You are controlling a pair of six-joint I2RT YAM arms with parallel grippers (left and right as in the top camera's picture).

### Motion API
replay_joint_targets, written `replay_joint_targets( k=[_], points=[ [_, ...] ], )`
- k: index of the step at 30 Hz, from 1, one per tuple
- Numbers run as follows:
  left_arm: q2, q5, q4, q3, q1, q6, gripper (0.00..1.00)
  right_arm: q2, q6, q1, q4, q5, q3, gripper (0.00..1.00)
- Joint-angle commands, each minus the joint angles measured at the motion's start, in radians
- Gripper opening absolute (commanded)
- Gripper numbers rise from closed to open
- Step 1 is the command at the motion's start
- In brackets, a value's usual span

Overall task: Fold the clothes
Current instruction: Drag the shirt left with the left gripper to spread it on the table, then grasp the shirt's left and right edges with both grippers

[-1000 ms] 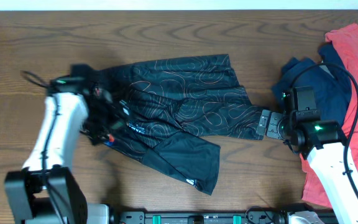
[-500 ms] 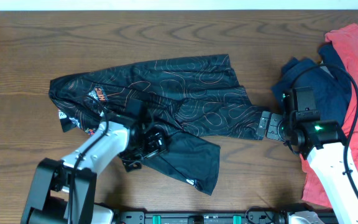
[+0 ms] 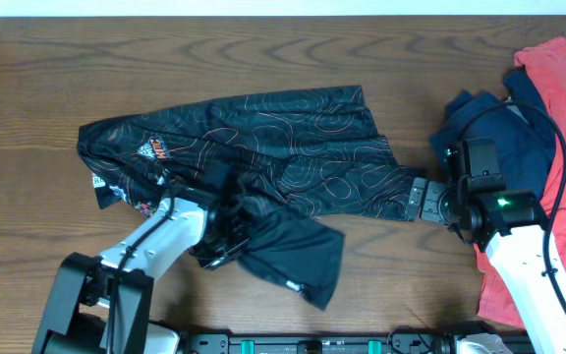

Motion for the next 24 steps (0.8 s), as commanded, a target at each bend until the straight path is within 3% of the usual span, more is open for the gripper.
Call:
replay_joint_targets(
  k=[1, 7, 14, 24],
  points=[
    [-0.052, -0.046, -0.084, 0.044, 0.094, 0.13, 0.06, 0.024, -0.017, -0.008, -0.011, -0.087, 0.003, 0.99],
    [-0.24, -0.049, -0.225, 0.116, 0.381, 0.282, 0.06, 0.132, -0.006, -0.007, -0.029, -0.171, 0.0, 0.93],
    [-0.393, -0.049, -0.247, 0.117, 0.698, 0.318, 0.06, 0.294, 0.112, -0.007, 0.074, -0.181, -0.002, 0.92],
    [-0.386, 0.021, -0.257, 0.117, 0.851, 0.342, 0.06, 0.361, 0.261, -0.007, 0.261, -0.322, -0.002, 0.88]
  ],
)
